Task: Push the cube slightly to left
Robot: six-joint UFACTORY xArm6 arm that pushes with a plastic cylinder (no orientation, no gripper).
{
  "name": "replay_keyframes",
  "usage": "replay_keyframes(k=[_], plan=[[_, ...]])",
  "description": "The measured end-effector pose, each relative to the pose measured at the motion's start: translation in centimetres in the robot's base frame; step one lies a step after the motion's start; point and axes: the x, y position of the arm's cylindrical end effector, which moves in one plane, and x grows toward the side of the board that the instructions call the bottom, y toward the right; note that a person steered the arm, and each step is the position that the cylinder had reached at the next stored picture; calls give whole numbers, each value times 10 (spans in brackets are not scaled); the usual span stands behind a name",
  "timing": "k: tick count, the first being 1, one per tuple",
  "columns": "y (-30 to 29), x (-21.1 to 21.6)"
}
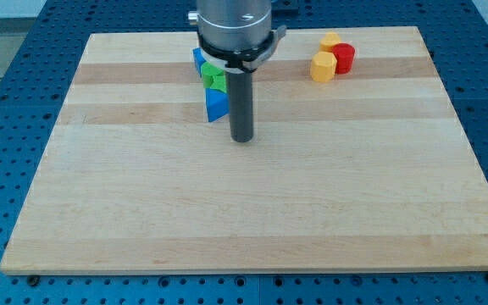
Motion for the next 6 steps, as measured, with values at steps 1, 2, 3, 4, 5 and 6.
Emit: replay_keyframes(k=[1, 2, 3, 4, 5, 6], plan=[[54, -28], [88, -76], [86, -108], [70, -141], [8, -156], [-38, -162]])
